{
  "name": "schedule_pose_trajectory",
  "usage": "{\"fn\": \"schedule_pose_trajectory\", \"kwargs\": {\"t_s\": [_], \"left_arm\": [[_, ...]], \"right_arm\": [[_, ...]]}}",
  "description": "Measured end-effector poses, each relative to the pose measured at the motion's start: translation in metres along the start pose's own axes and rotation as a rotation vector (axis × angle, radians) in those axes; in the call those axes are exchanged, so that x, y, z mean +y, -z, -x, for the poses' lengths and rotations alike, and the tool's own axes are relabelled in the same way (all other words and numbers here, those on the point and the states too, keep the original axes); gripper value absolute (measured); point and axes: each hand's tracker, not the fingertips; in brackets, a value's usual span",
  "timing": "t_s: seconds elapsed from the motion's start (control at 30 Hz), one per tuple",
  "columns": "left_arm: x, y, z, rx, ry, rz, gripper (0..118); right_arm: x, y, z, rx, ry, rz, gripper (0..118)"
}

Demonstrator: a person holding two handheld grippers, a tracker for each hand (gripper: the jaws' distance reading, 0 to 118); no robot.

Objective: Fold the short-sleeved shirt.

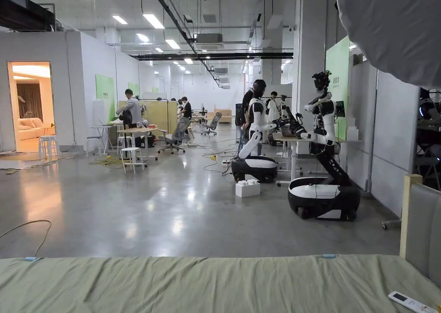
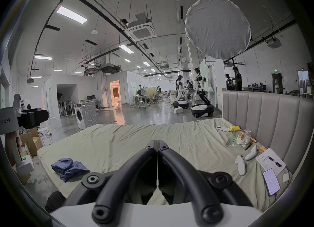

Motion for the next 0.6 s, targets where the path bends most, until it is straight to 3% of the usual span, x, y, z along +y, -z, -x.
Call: {"fn": "schedule_pose_trajectory", "kwargs": {"t_s": [0.13, 0.17, 0.2, 0.23, 0.27, 0.3, 0.4, 0.43, 0.6], "left_arm": [[0.002, 0.000, -0.002, -0.009, 0.023, -0.012, 5], [0.004, 0.000, -0.003, -0.006, 0.030, -0.014, 8], [0.005, 0.000, -0.003, -0.004, 0.035, -0.016, 19], [0.005, 0.000, -0.004, -0.003, 0.040, -0.022, 35], [0.007, 0.001, -0.005, -0.002, 0.043, -0.031, 53], [0.008, 0.002, -0.006, 0.002, 0.045, -0.034, 77], [0.010, 0.004, -0.007, 0.008, 0.040, -0.046, 105], [0.010, 0.004, -0.007, 0.007, 0.034, -0.049, 109], [0.012, 0.004, -0.005, 0.028, 0.004, -0.067, 118]], "right_arm": [[0.002, 0.000, -0.001, 0.016, 0.017, 0.002, 0], [0.002, 0.000, -0.001, 0.019, 0.015, 0.000, 1], [0.003, 0.000, 0.000, 0.025, 0.007, -0.005, 4], [0.004, 0.000, 0.001, 0.025, -0.001, -0.010, 16], [0.005, 0.000, 0.002, 0.020, -0.009, -0.013, 36], [0.006, 0.001, 0.003, 0.014, -0.016, -0.014, 63], [0.007, 0.002, 0.004, 0.007, -0.034, -0.018, 110], [0.007, 0.001, 0.005, 0.010, -0.042, -0.024, 117], [0.009, -0.001, 0.007, 0.019, -0.080, -0.054, 118]]}}
